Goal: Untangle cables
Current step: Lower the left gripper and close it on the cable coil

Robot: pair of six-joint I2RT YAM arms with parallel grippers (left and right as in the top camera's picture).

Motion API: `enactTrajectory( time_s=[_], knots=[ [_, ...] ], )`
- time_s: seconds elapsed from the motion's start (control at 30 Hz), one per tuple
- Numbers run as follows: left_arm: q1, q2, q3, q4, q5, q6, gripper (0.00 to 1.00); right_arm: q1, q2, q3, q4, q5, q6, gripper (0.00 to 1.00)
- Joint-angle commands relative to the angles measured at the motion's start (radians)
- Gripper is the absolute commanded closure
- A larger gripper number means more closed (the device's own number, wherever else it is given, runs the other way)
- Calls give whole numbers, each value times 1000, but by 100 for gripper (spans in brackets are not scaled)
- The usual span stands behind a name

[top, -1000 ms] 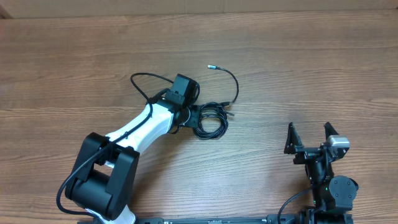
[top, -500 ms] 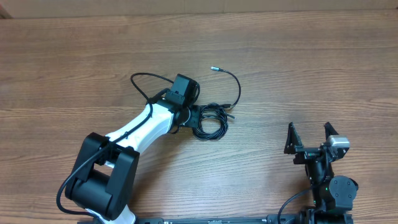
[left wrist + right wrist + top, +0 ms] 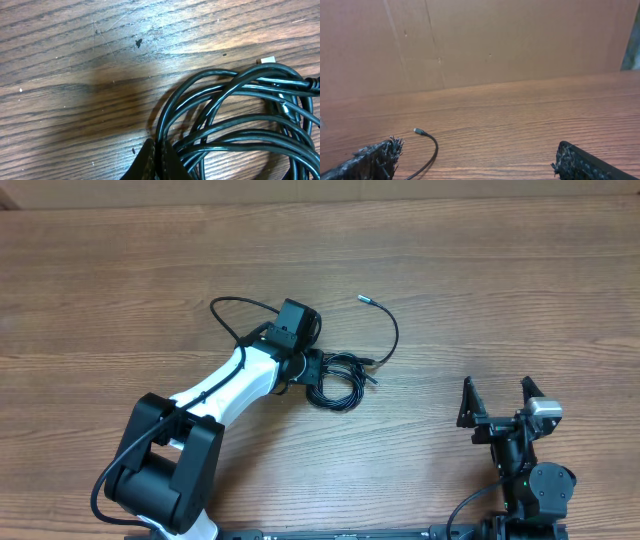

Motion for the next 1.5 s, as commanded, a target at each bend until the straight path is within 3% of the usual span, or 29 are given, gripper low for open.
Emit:
enactTrajectory(
  time_s=[0.0,0.83,0.9,0.97,1.0,1.13,1.23,1.47],
  knots=[
    [-6,14,15,-1,-11,-2,96,-4,-9,-10,4,10,-1,0],
    [-6,14,15,18,14,31,95,-4,-9,-10,4,10,-1,0],
    [-6,14,15,18,64,31,87,-4,-9,-10,4,10,-1,0],
    [-7,14,15,21,117,31,65,-4,-9,-10,4,10,-1,0],
    [-7,14,15,25,147,31,41,-4,-9,-10,4,9,-1,0],
    [-7,14,15,18,149,31,9,-4,-9,-10,4,10,-1,0],
    [-7,14,15,17,149,31,2,-4,-9,-10,4,9,-1,0],
    [-7,14,15,18,148,22,9,-4,-9,-10,4,10,-1,0]
  ],
)
